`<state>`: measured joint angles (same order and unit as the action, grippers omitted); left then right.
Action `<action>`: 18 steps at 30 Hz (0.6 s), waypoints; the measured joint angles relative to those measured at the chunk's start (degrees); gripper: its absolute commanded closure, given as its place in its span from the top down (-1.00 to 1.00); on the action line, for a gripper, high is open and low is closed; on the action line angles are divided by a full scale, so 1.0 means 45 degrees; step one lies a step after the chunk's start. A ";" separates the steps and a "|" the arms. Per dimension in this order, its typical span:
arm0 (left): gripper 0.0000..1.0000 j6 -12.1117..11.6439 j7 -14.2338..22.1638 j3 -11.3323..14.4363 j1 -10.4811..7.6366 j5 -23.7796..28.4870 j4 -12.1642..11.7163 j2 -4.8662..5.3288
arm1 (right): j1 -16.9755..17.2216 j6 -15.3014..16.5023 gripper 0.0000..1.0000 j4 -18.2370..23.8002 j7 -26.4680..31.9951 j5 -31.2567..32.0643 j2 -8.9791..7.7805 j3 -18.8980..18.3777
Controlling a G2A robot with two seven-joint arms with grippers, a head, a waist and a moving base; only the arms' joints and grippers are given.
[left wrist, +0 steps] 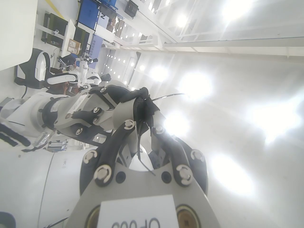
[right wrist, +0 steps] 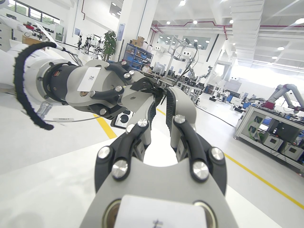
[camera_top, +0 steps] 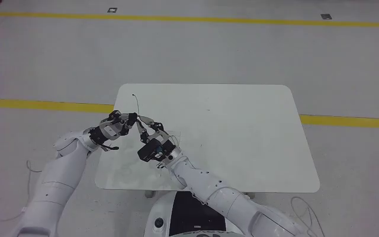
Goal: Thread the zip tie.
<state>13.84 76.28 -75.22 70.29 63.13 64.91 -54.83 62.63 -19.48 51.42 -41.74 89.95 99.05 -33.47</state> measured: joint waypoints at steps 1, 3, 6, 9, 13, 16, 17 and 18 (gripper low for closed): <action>-1.00 0.0000 0.0000 0.0000 0.0000 0.0000 0.0000 0.0000 | 0.0003 0.0000 -0.94 -0.0003 0.0006 0.0000 0.0004 -0.0007; -1.00 0.0000 0.0000 0.0000 0.0000 0.0000 0.0000 0.0000 | 0.0007 0.0000 -1.00 -0.0013 0.0007 0.0000 0.0014 -0.0023; -1.00 0.0000 0.0000 0.0000 0.0000 0.0000 0.0000 0.0000 | 0.0000 0.0000 -1.00 -0.0057 -0.0028 0.0000 0.0020 -0.0058; -1.00 0.0000 0.0000 0.0000 0.0000 0.0000 0.0000 0.0000 | 0.0028 0.0000 -1.00 -0.0100 -0.0064 0.0000 0.0024 -0.0125; -1.00 0.0000 0.0000 0.0000 0.0000 0.0000 0.0000 0.0000 | 0.0059 0.0000 -1.00 -0.0133 -0.0114 0.0000 0.0024 -0.0206; -1.00 0.0000 0.0000 0.0000 0.0000 0.0000 0.0000 0.0000 | 0.0077 0.0000 -1.00 -0.0155 -0.0146 0.0000 0.0012 -0.0274; -1.00 0.0000 0.0000 0.0000 0.0000 0.0000 0.0000 0.0000 | 0.0093 0.0000 -1.00 -0.0159 -0.0158 0.0000 0.0006 -0.0308; -1.00 0.0000 0.0000 0.0000 0.0000 0.0000 0.0000 0.0000 | 0.0106 0.0000 -1.00 -0.0164 -0.0167 0.0000 0.0001 -0.0334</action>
<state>13.84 76.28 -75.22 70.29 63.13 64.91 -54.83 63.10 -19.48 50.68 -42.50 89.95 99.05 -34.98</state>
